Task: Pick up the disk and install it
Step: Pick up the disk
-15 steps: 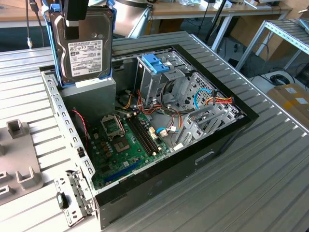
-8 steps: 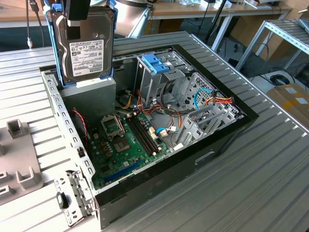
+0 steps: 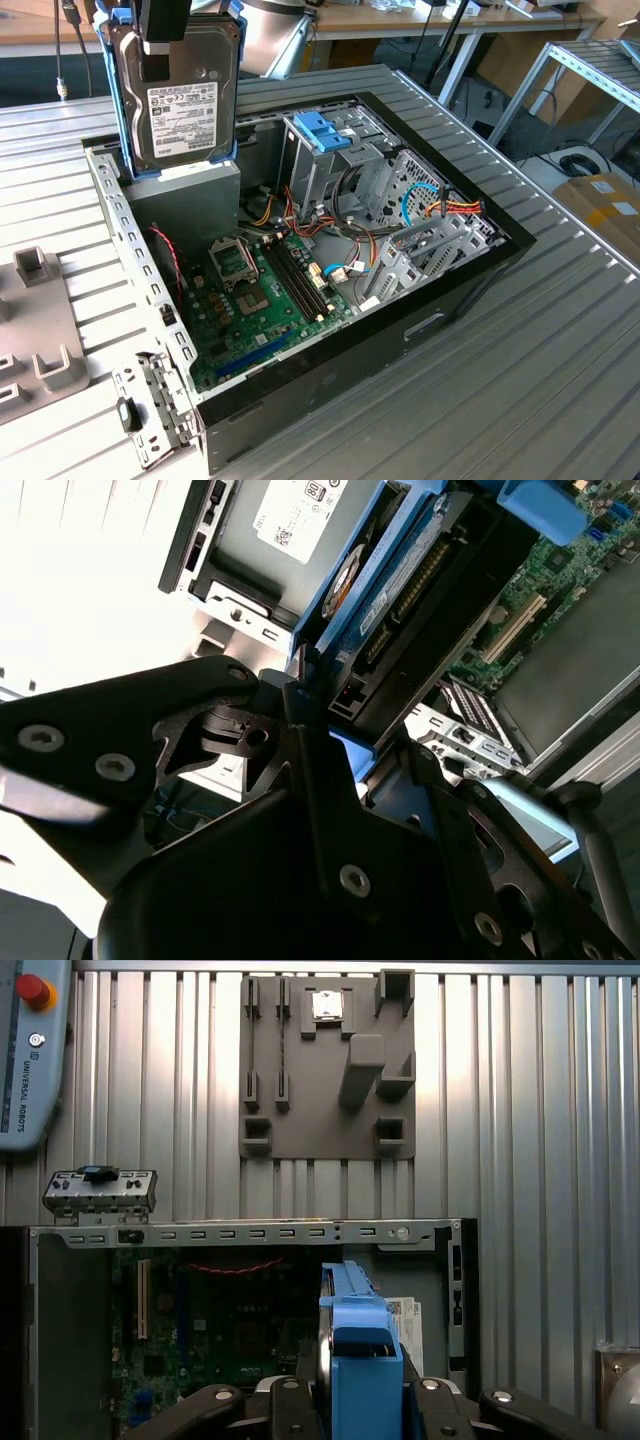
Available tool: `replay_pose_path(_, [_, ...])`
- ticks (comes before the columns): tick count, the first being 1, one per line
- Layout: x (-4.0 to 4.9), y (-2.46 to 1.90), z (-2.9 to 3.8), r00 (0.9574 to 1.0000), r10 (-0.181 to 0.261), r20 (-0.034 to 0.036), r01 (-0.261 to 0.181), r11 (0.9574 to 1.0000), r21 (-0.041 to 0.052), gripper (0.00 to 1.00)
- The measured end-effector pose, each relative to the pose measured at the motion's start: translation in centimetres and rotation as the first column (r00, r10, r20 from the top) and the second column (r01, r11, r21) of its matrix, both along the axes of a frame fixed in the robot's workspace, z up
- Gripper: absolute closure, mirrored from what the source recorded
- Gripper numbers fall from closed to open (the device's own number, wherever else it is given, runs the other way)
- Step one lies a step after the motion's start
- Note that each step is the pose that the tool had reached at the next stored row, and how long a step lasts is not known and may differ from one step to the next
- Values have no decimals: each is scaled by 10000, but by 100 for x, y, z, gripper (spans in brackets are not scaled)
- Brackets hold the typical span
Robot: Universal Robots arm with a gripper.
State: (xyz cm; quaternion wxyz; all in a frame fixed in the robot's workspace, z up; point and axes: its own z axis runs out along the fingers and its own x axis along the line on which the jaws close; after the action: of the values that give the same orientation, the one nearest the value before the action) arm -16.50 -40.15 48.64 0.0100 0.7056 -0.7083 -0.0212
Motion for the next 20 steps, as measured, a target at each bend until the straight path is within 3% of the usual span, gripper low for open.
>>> replay_pose_path(16, [71,0,-3,10000,-2,0,2,10000,0,63])
replay_pose_path(20, [71,-32,-3,10000,0,1,0,10000,-1,63])
